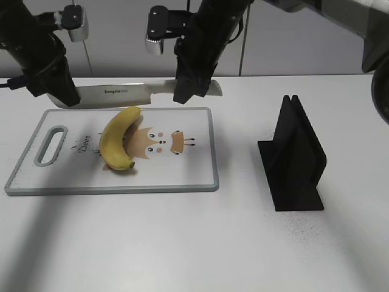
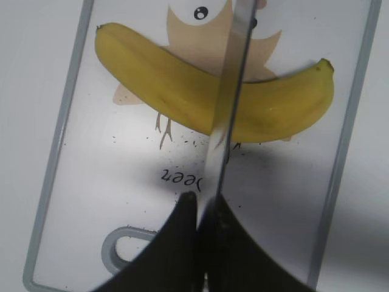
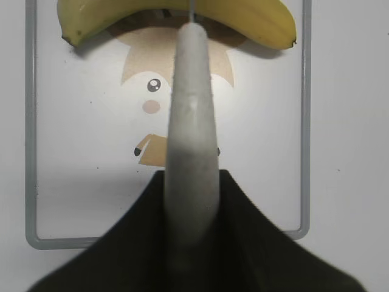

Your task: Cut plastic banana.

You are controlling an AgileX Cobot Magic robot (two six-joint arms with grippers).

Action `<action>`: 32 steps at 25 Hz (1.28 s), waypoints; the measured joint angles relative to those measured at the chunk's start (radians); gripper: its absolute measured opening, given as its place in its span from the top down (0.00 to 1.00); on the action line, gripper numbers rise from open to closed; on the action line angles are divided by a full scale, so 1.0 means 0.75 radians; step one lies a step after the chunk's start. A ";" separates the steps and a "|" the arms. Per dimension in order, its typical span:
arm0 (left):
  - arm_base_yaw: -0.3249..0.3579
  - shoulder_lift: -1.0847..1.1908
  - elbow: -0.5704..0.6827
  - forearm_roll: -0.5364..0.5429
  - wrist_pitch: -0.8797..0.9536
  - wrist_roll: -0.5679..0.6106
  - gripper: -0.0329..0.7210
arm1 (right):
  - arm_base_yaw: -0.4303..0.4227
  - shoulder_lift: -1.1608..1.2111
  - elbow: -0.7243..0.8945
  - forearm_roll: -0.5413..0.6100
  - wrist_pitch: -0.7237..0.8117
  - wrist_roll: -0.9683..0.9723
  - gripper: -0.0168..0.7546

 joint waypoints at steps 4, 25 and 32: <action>0.000 0.115 0.001 -0.002 -0.021 -0.012 0.94 | 0.000 0.088 0.000 -0.016 -0.002 0.005 0.77; -0.039 0.042 0.157 0.113 -0.227 -0.127 0.92 | 0.088 0.142 -0.025 -0.242 -0.046 0.134 0.77; -0.039 -0.095 0.148 0.114 -0.211 -0.130 0.92 | 0.090 0.032 -0.029 -0.258 -0.045 0.129 0.77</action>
